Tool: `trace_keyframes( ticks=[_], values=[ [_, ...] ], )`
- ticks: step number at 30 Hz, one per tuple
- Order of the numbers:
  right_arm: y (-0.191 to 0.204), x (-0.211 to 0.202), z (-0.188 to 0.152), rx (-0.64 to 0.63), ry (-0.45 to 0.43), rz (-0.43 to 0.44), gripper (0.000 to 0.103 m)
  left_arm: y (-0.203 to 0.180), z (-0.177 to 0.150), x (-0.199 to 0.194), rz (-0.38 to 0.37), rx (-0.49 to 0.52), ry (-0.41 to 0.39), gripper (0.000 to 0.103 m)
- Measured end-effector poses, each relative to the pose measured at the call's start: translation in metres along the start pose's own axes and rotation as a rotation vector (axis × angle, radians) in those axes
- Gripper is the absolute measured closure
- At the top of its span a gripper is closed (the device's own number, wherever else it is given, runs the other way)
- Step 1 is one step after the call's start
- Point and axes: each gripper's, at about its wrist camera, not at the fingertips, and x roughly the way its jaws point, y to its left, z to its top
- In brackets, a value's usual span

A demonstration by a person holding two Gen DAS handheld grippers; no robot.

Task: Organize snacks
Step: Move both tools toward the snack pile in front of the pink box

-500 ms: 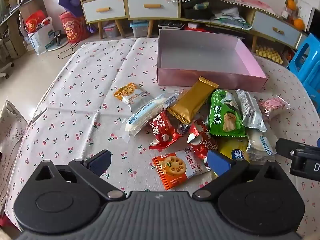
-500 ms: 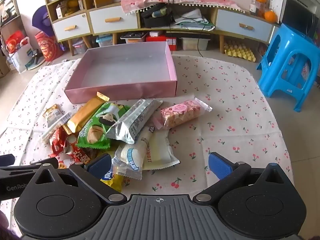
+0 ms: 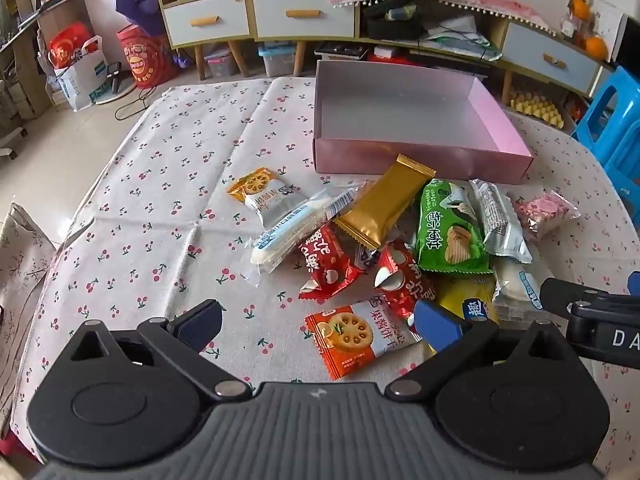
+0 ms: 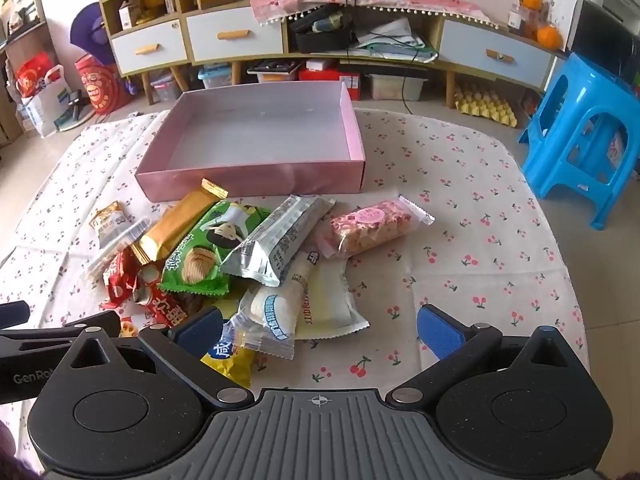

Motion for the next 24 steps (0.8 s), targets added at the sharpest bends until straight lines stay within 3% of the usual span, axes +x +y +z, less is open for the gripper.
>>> trace_keyframes(
  ticks=[24],
  values=[
    [0.0011, 0.0015, 0.0004, 0.007, 0.002, -0.011, 0.0, 0.0055, -0.0016, 0.0021, -0.011, -0.012, -0.007, 0.0]
  ],
)
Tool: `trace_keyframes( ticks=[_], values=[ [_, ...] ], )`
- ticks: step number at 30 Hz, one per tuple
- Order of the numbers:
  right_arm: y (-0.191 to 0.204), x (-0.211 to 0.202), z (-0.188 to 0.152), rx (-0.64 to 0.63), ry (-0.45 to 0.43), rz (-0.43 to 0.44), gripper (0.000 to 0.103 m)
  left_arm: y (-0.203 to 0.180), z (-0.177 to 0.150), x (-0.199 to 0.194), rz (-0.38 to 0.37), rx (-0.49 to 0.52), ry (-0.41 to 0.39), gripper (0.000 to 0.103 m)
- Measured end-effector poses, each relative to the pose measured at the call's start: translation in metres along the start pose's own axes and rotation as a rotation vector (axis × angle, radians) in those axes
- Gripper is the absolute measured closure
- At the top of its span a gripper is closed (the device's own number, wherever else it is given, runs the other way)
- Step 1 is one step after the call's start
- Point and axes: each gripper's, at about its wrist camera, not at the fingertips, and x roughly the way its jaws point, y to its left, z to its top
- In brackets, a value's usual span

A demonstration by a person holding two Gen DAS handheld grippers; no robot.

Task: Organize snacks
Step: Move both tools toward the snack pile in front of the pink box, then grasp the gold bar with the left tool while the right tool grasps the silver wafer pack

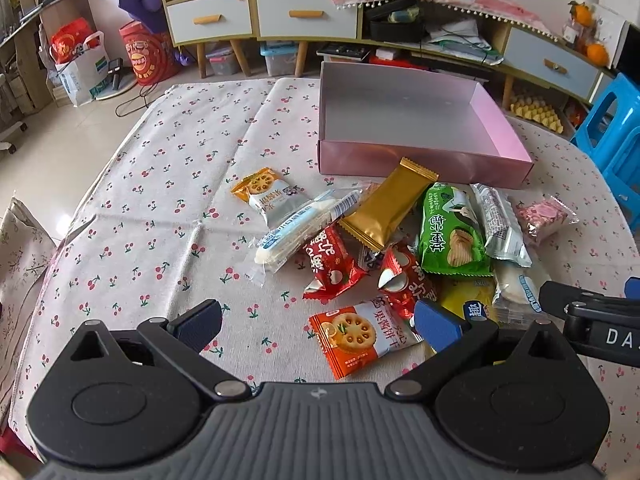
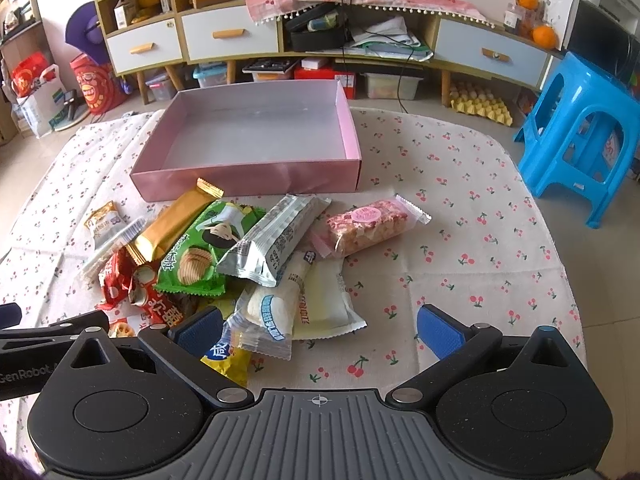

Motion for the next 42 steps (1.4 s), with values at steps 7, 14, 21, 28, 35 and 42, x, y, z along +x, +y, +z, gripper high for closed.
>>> trace_keyframes(
  ticks=[7, 14, 21, 28, 35, 42],
  values=[
    [-0.003, 0.002, 0.005, 0.015, -0.004, -0.011, 0.0, 0.005, 0.005, 0.002, -0.005, -0.024, 0.002, 0.0],
    [-0.007, 0.002, 0.006, 0.025, 0.011, 0.021, 0.0, 0.006, 0.002, -0.003, -0.02, -0.007, -0.013, 0.0],
    [-0.005, -0.004, 0.012, 0.032, 0.01, 0.098, 0.0, 0.009, 0.005, -0.002, -0.022, -0.001, -0.019, 0.0],
    [-0.007, -0.007, 0.016, 0.046, 0.059, 0.135, 0.0, 0.01, 0.003, -0.004, -0.057, 0.007, -0.005, 0.0],
    [-0.006, -0.012, 0.033, 0.033, 0.065, 0.165, 0.0, 0.009, 0.013, -0.012, -0.072, 0.027, -0.006, 0.001],
    [-0.014, 0.006, 0.057, 0.115, 0.082, 0.195, 0.0, 0.006, 0.04, -0.006, -0.123, 0.07, 0.002, 0.001]
  ],
)
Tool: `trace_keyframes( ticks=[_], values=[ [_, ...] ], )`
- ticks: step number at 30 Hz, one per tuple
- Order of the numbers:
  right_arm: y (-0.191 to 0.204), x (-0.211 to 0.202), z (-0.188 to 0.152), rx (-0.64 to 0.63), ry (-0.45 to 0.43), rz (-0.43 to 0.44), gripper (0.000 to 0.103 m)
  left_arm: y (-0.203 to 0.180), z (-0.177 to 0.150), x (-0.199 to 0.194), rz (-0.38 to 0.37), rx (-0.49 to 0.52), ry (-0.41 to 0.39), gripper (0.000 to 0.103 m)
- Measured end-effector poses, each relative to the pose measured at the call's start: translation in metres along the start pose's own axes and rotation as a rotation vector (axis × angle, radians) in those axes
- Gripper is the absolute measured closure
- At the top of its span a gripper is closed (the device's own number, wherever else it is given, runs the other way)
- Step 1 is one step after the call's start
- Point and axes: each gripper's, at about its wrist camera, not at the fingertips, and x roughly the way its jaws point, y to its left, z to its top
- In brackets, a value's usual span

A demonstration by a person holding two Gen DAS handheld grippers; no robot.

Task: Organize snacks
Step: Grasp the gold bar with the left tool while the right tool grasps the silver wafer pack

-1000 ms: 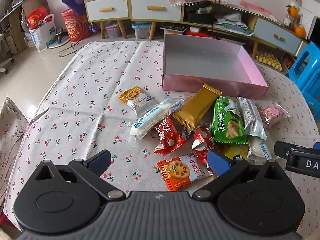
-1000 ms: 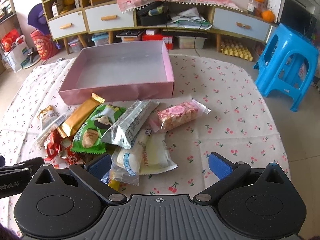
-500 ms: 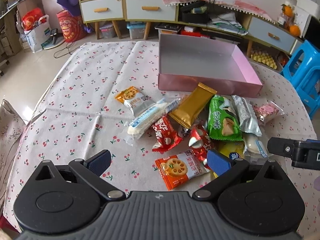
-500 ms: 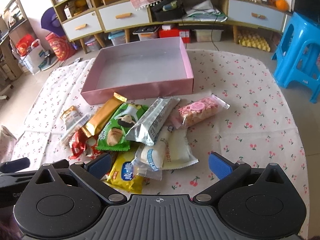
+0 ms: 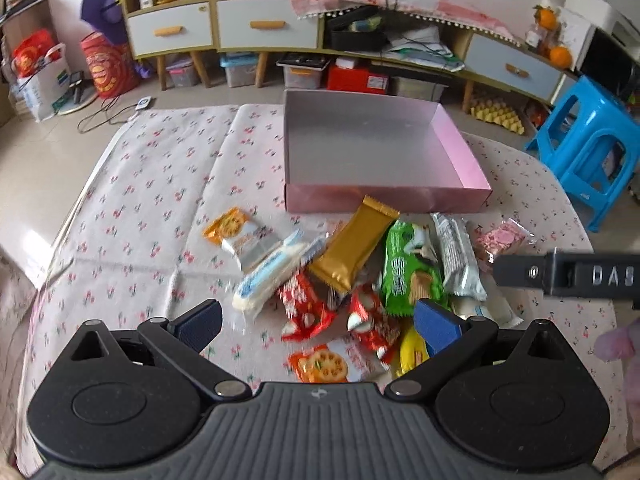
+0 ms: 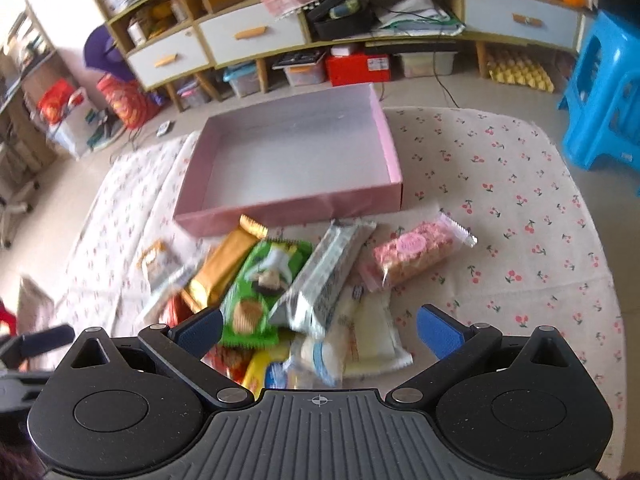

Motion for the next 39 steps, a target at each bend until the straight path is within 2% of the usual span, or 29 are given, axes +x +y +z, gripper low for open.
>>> trace_keyframes(
  ticks=[2, 4, 8, 12, 17, 22, 24, 31, 39],
  values=[
    [-0.005, 0.009, 0.008, 0.037, 0.009, 0.021, 0.001, -0.001, 0.008, 0.011, -0.003, 0.02, 0.013, 0.002],
    [-0.01, 0.021, 0.013, 0.073, 0.02, 0.051, 0.002, 0.0, 0.014, 0.027, -0.039, 0.028, 0.043, 0.006],
    [-0.023, 0.049, 0.016, 0.138, 0.037, 0.094, 0.012, 0.004, 0.019, 0.06, -0.116, 0.03, 0.066, 0.022],
    [-0.038, 0.072, 0.016, 0.221, 0.1, 0.169, 0.038, 0.003, 0.021, 0.08, -0.196, 0.054, 0.064, 0.035],
    [-0.046, 0.084, 0.016, 0.258, 0.131, 0.184, 0.038, -0.002, 0.025, 0.086, -0.196, 0.112, 0.041, 0.041],
    [-0.049, 0.093, 0.018, 0.269, 0.141, 0.187, 0.049, 0.0, 0.029, 0.097, -0.206, 0.145, 0.04, 0.05],
    [-0.049, 0.095, 0.018, 0.274, 0.141, 0.186, 0.053, 0.0, 0.031, 0.1, -0.198, 0.161, 0.029, 0.056],
    [-0.051, 0.097, 0.017, 0.295, 0.136, 0.206, 0.068, 0.0, 0.032, 0.104, -0.23, 0.213, -0.026, 0.058],
    [-0.053, 0.096, 0.02, 0.314, 0.139, 0.206, 0.071, -0.005, 0.034, 0.11, -0.276, 0.262, -0.063, 0.066]
  ],
)
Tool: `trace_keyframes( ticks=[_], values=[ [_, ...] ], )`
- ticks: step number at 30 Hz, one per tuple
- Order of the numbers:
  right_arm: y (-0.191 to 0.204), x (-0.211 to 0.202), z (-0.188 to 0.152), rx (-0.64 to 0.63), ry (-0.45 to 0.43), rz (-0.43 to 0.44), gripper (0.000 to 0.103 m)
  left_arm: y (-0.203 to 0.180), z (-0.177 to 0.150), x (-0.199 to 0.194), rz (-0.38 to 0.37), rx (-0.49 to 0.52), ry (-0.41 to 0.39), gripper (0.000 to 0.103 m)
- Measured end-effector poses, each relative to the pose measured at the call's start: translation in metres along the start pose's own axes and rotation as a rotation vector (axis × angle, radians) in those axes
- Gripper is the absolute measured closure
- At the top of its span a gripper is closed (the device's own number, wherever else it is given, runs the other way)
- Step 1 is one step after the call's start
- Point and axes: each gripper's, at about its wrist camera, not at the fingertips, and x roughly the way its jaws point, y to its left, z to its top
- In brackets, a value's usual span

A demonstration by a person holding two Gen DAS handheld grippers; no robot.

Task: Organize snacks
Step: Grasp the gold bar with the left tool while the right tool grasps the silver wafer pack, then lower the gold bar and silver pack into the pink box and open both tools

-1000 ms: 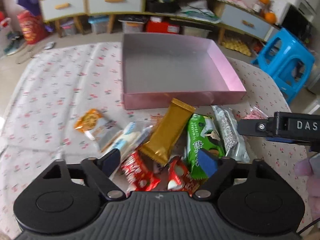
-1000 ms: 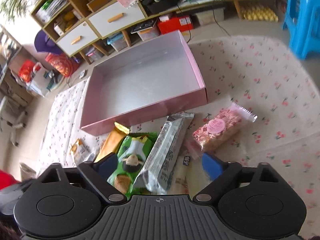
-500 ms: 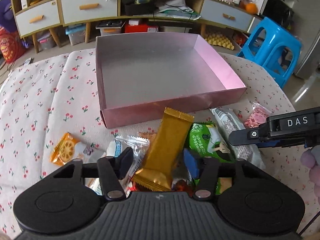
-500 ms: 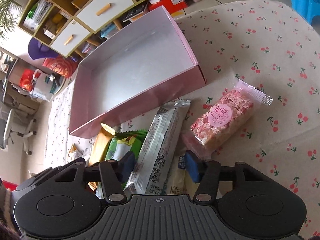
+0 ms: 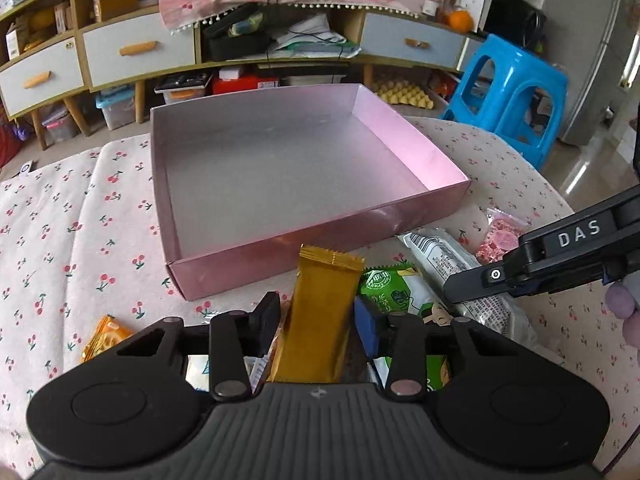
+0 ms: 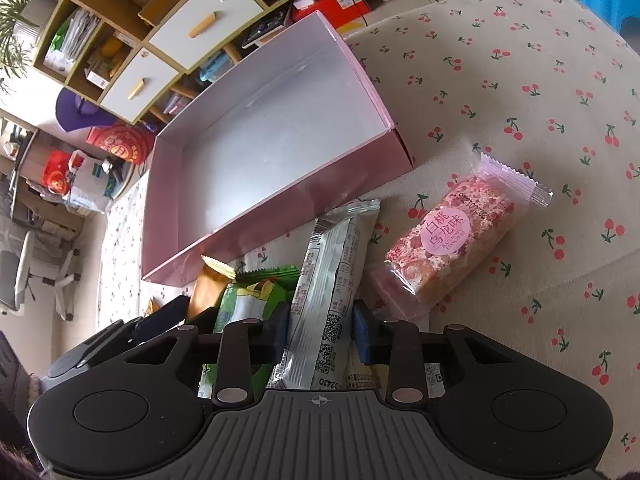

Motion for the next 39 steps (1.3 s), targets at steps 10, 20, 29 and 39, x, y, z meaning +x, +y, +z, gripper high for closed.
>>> trace_keyframes(
  ticks=[10, 20, 29, 39],
  values=[
    [0.005, -0.009, 0.0, -0.011, -0.007, 0.029, 0.072, 0.003, 0.005, -0.003, 0.021, -0.006, 0.094, 0.075],
    [0.016, -0.031, 0.0, -0.027, -0.048, 0.074, 0.072, 0.018, 0.003, -0.018, 0.028, -0.146, 0.073, 0.078],
    [0.03, -0.05, 0.033, -0.063, -0.14, 0.094, 0.073, 0.029, 0.017, -0.039, -0.042, -0.265, -0.028, 0.078],
    [0.034, -0.003, 0.095, -0.223, -0.198, 0.021, 0.073, 0.054, 0.049, 0.009, 0.019, -0.313, -0.118, 0.078]
  ],
)
